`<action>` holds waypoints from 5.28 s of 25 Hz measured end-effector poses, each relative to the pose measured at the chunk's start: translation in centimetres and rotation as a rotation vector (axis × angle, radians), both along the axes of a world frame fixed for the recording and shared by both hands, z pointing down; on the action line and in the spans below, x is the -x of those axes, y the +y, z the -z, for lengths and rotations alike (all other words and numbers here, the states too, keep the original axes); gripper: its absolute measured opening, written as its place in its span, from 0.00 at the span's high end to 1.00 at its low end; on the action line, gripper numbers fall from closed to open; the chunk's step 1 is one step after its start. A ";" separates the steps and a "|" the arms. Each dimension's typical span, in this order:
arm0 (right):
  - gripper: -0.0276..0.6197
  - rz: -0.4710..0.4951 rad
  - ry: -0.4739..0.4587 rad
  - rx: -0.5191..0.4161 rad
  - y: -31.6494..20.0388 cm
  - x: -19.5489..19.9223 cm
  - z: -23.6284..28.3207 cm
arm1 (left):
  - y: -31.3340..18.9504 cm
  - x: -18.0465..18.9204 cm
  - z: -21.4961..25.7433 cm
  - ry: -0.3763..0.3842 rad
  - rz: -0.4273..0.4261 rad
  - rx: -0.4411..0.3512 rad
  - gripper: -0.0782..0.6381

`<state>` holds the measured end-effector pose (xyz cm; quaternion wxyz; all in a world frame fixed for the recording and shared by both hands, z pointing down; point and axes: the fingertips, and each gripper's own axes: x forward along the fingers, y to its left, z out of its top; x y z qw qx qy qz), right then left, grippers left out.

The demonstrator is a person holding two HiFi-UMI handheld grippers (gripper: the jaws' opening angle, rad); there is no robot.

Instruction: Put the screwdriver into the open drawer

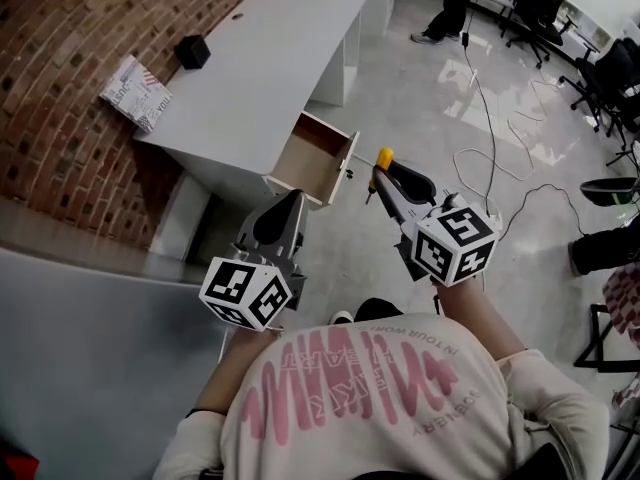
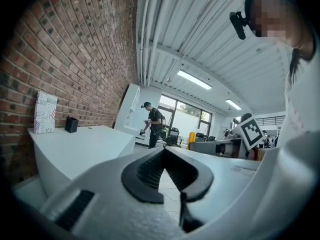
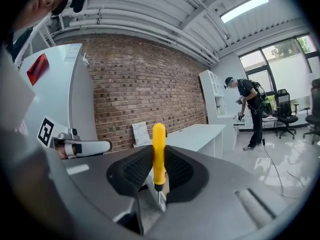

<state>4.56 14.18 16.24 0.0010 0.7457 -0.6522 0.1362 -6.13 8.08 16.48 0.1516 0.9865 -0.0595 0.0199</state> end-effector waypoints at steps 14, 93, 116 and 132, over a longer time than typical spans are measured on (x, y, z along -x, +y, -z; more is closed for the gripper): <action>0.83 0.139 -0.062 0.117 -8.2 -3.7 -6.7 | -6.6 -4.0 -5.3 -0.084 0.113 0.046 0.89; 0.83 0.108 -0.477 0.808 -30.8 -12.3 -49.4 | -17.1 0.8 -33.1 -0.377 0.665 0.425 0.89; 0.82 0.121 -0.443 0.906 -30.9 -10.6 -53.0 | -16.2 2.4 -33.7 -0.349 0.741 0.478 0.89; 0.82 -0.051 -0.611 0.932 -31.1 -11.4 -55.8 | -16.4 3.5 -34.3 -0.354 0.770 0.487 0.89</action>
